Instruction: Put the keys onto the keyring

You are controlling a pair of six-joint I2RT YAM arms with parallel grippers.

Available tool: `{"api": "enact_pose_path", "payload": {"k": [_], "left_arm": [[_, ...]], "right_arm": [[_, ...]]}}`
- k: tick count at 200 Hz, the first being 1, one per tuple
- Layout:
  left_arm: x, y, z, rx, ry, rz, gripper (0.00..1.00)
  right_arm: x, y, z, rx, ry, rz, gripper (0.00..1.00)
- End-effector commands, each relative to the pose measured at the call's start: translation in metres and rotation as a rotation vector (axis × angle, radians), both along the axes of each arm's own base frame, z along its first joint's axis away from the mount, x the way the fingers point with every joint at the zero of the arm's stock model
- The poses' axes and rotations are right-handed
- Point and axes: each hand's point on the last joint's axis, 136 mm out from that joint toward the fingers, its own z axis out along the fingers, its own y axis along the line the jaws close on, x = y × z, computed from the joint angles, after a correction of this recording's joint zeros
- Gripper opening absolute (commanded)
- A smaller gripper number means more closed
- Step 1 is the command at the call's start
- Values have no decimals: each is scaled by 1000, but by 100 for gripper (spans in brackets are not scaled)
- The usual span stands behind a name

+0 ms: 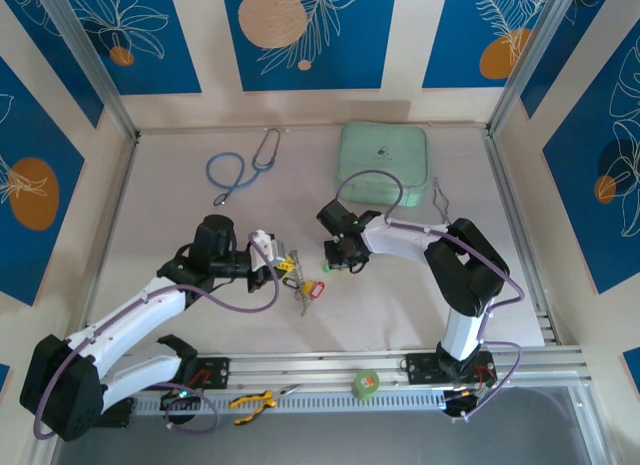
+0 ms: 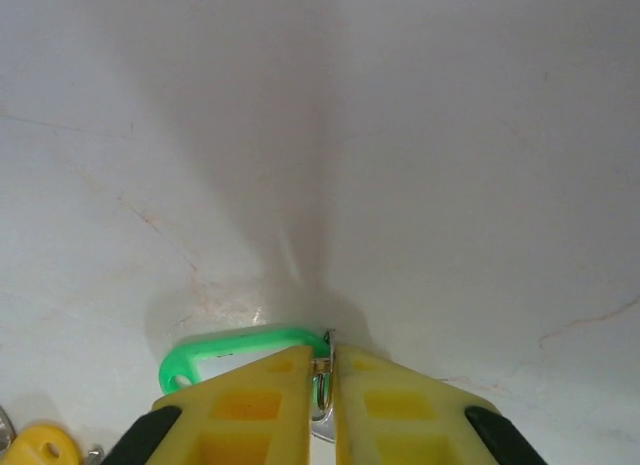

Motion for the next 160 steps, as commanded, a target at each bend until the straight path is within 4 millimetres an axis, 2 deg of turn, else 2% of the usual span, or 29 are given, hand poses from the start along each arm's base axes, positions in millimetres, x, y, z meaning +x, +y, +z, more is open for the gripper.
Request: {"api": "enact_pose_path", "payload": {"k": [1,10,37,72,98,114,131,160], "left_arm": [[-7,-2,4,-18,-15,-34,0],[-7,-2,4,-17,-16,-35,0],[-6,-2,4,-16,-18,-30,0],[-3,1,8,-17,0,20,0],[1,3,17,-38,20,63,0],[2,2,21,-58,51,85,0],[3,1,24,-78,82,102,0],[3,-2,27,-96,134,118,0]], "right_arm": [[2,3,0,-9,3,-7,7],[2,3,0,-11,0,-5,0],[4,4,10,-49,-84,39,0],[9,7,51,-124,-339,138,0],[2,19,83,15,-390,197,0],[-7,30,108,139,-451,285,0],[-27,45,136,294,-507,446,0],[-64,52,160,433,-502,713,0]]}}
